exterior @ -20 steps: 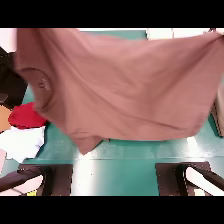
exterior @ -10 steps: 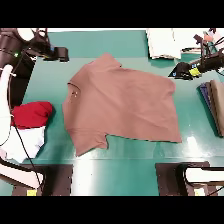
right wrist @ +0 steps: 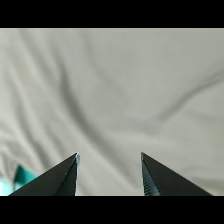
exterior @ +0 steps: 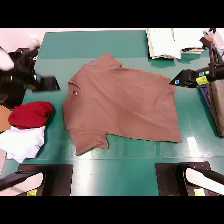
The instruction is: Fold the shirts.
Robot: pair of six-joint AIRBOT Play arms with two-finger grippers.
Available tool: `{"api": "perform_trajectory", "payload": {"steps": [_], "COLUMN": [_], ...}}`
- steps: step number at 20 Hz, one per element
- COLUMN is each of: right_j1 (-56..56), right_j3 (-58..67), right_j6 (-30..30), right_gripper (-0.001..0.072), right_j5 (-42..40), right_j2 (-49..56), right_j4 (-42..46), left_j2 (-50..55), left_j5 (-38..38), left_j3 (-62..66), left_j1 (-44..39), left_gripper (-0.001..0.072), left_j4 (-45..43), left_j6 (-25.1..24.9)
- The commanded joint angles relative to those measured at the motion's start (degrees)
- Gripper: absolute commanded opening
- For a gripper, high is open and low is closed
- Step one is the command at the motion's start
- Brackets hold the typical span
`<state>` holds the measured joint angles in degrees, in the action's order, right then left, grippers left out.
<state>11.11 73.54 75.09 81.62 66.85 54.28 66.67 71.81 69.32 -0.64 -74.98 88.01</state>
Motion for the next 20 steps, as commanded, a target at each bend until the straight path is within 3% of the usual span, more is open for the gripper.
{"api": "perform_trajectory", "payload": {"steps": [1,6,9,16,20], "right_j1": [0.0,0.0,0.0,0.0,0.0], "right_j3": [-7.6,-11.3,-12.0,-12.0,-12.0], "right_j6": [-0.9,-0.8,-0.8,-0.8,-0.8], "right_gripper": [0.0451,0.0433,0.0432,0.0433,0.0433], "right_j5": [-2.1,-2.6,-2.4,-2.6,-2.6], "right_j2": [-7.7,-12.1,-12.9,-12.9,-12.9], "right_j4": [-4.7,-5.3,-5.3,-5.4,-5.3], "left_j2": [-13.4,-17.7,-17.6,-17.6,-16.4], "left_j5": [-5.2,-8.6,-13.1,-21.9,-24.3], "left_j3": [-23.2,-37.2,-39.8,-45.7,-46.1], "left_j1": [0.3,0.3,0.3,0.3,-1.4], "left_gripper": [0.0565,0.0564,0.0564,0.0562,0.0562], "left_j4": [4.8,5.8,7.6,21.3,21.9], "left_j6": [2.1,3.5,3.5,-0.6,-0.5]}}
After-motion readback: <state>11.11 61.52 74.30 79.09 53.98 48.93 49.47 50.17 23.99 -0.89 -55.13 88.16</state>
